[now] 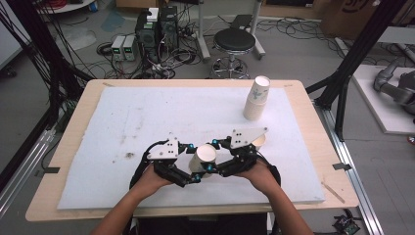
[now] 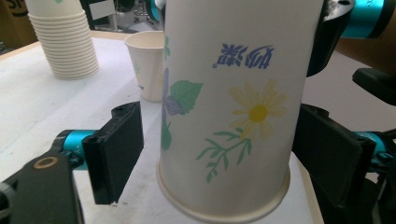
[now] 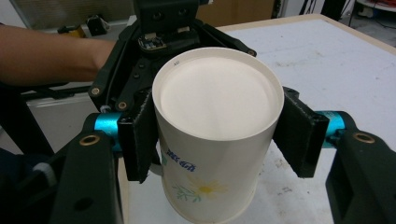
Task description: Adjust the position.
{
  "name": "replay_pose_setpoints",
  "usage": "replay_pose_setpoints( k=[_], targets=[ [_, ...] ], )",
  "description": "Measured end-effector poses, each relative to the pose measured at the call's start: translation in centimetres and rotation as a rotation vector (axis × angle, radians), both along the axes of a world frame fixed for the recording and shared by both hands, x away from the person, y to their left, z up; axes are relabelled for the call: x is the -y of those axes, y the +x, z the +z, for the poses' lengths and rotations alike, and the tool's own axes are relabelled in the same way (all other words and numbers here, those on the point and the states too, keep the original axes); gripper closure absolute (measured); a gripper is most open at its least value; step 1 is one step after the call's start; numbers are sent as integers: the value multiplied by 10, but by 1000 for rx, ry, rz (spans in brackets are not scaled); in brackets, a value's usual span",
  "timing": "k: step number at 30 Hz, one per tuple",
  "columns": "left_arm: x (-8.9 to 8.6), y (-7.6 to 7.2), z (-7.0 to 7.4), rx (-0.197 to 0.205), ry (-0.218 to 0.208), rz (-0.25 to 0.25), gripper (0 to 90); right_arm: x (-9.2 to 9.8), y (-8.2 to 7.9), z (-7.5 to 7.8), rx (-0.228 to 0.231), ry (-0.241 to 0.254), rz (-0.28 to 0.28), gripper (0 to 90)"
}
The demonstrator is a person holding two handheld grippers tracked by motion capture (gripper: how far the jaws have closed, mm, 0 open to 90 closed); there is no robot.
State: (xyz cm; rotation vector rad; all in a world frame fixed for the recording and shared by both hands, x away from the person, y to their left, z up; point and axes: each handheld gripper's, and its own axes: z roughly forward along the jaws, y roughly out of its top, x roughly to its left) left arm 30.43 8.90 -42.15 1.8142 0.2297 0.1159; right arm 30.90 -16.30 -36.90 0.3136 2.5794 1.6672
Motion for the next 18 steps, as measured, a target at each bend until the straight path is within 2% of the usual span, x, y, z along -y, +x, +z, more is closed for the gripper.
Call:
replay_pose_setpoints(
  k=[6, 12, 14, 16, 18],
  targets=[
    [-1, 0, 0, 4, -4, -27, 254, 0, 0, -1, -4, 13, 1, 371],
    [-1, 1, 0, 6, 13, -27, 326, 1, 2, -3, -8, 11, -6, 368],
    [0, 0, 0, 4, 21, -18, 333, 0, 2, -3, -23, 4, -10, 344],
    [-1, 1, 1, 0, 38, -16, 341, -1, 2, -3, -30, 10, -23, 219],
    [-2, 1, 3, -3, 59, -15, 348, -1, 2, -1, -27, 13, -32, 197]
  ],
)
